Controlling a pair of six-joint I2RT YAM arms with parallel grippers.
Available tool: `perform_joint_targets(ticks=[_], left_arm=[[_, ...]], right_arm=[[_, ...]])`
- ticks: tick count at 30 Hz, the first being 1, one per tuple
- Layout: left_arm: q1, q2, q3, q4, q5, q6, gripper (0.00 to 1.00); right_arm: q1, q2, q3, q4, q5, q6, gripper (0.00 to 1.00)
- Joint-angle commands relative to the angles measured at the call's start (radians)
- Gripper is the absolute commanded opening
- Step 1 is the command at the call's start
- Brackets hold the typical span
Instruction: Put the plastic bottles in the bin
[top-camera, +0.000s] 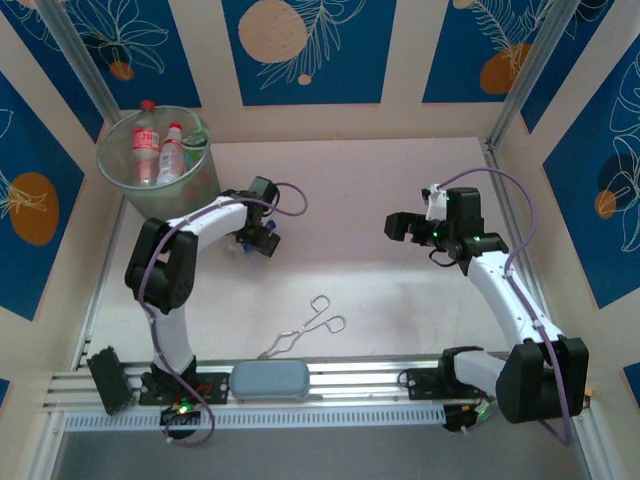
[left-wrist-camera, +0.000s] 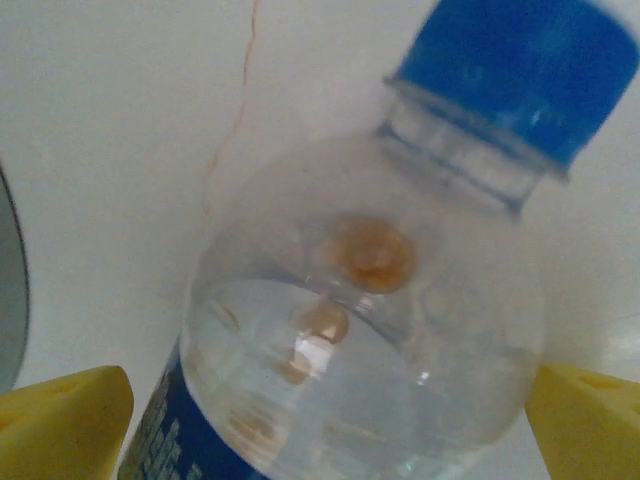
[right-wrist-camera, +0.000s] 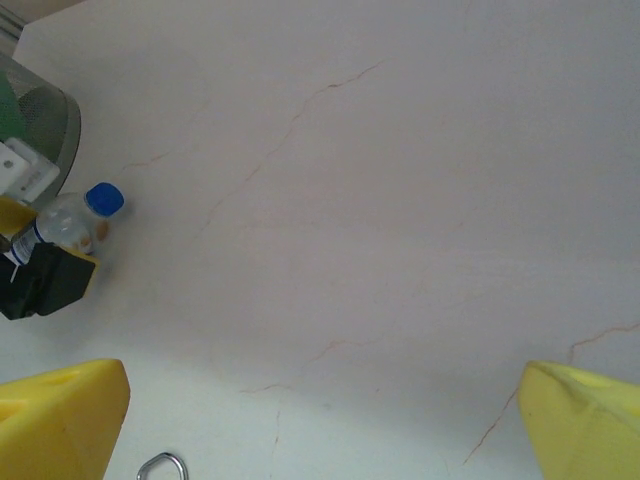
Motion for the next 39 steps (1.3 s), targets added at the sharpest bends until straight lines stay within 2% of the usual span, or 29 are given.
perform_joint_targets(ticks=[1,6,11,16,23,27,32,39], left_arm=[[0.005,-0.025,-0.034,0.021,-0.009,-0.016,0.99],[0.005,-0.04,-0.056,0.026,-0.011,-0.025,0.87],[0.005,-0.049,-0.045,0.015,-0.008,-0.036,0.72],[-0.005,-0.074,-0.021,-0.004,0.009,-0.047,0.63],[-0.037,-0.141,0.038,-0.033,0.054,-0.07,0.57],[-0.059,-0.162,0.138,-0.07,0.112,-0.07,0.55],[-0.078,-0.186,0.299,-0.116,0.206,-0.068,0.46],[-0.064,-0.181,0.632,-0.273,0.175,-0.009,0.33]], right_arm=[[-0.007,-0.006,-0.013,0.0,-0.029,0.014,1.0],[-0.006,-0.004,-0.008,0.005,-0.032,0.013,1.0],[-0.006,-0.004,-0.014,0.005,-0.033,0.014,1.0],[-0.006,-0.003,-0.018,0.011,-0.035,0.015,1.0],[-0.007,0.004,-0.007,0.006,-0.038,0.011,1.0],[-0.007,0.009,-0.001,-0.001,-0.039,0.011,1.0],[-0.006,0.019,0.007,0.001,-0.048,0.021,1.0],[-0.003,0.026,0.023,-0.013,-0.042,0.017,1.0]])
